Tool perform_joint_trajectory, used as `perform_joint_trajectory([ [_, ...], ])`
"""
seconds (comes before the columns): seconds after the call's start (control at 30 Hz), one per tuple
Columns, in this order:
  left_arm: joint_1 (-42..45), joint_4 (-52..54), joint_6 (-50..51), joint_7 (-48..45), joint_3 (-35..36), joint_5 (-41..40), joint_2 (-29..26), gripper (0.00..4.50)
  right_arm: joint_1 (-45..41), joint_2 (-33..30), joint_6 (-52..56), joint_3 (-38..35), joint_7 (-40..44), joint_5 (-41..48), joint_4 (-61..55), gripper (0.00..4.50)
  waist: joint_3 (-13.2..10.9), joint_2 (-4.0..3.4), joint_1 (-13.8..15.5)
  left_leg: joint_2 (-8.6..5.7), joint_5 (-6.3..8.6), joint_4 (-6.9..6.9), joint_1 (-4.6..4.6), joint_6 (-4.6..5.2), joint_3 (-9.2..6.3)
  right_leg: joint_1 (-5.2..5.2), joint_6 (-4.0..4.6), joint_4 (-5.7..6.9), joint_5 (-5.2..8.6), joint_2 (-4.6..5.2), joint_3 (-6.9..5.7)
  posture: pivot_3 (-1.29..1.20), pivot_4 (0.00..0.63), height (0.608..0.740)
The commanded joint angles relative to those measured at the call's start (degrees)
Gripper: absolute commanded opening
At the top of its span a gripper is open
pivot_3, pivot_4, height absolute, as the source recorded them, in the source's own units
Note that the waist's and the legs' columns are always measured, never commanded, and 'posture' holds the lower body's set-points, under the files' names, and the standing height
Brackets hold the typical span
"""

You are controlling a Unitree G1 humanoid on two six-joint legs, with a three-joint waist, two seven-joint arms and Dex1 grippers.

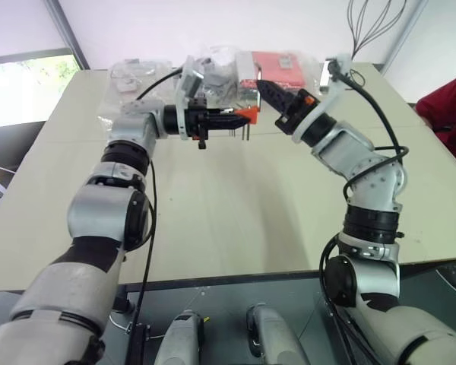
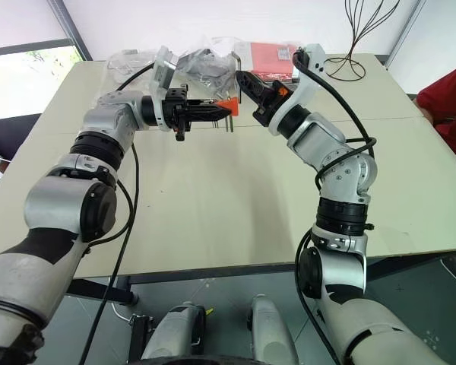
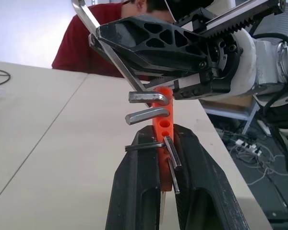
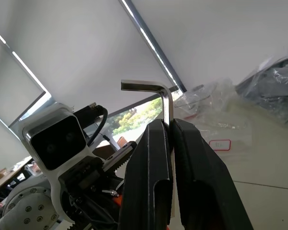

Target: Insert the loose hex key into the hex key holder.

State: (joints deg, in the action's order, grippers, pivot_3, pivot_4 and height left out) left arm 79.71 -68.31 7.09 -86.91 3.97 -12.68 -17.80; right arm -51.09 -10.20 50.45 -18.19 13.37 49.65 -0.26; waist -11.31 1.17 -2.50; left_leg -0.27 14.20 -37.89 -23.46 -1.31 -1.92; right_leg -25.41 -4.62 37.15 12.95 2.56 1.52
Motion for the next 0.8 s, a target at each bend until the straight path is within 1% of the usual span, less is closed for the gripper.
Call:
perform_joint_trajectory([
  [0.03,0.4,2.3,-1.6,-1.0,-0.7,1.1,-0.2,0.0,-2.2,-0.5,-1.3,-0.1,0.3,1.0,-1.7,0.04,0.0,0.0,0.0,0.0,0.0,0.0,0.0,0.0,0.0,0.0,0.0,0.0,0.0,0.0,0.0,0.0,0.15,0.74],
  [0.27,0.1,1.7,-2.5,-0.4,-0.6,1.9,0.0,0.0,-2.6,-0.2,-1.0,0.0,0.1,1.6,-2.3,0.04,0.0,0.0,0.0,0.0,0.0,0.0,0.0,0.0,-0.01,0.0,0.0,0.0,0.0,0.0,0.0,0.0,0.15,0.74],
  [0.4,1.0,0.9,-3.0,1.6,0.4,1.6,0.2,0.0,-2.1,0.2,-0.6,0.3,-0.1,2.0,-3.1,0.04,0.0,0.0,0.0,0.0,0.0,0.0,0.0,0.0,0.0,0.0,0.0,-0.01,0.0,0.0,0.0,0.0,0.15,0.74],
  [0.8,2.6,1.4,-0.1,0.8,2.6,-0.2,0.2,0.0,-0.2,0.4,-1.0,0.9,-0.7,2.3,-3.4,0.04,0.0,0.0,0.0,0.0,0.0,0.0,0.0,0.0,0.0,0.0,0.0,0.0,0.0,0.0,0.0,0.0,0.15,0.74],
])
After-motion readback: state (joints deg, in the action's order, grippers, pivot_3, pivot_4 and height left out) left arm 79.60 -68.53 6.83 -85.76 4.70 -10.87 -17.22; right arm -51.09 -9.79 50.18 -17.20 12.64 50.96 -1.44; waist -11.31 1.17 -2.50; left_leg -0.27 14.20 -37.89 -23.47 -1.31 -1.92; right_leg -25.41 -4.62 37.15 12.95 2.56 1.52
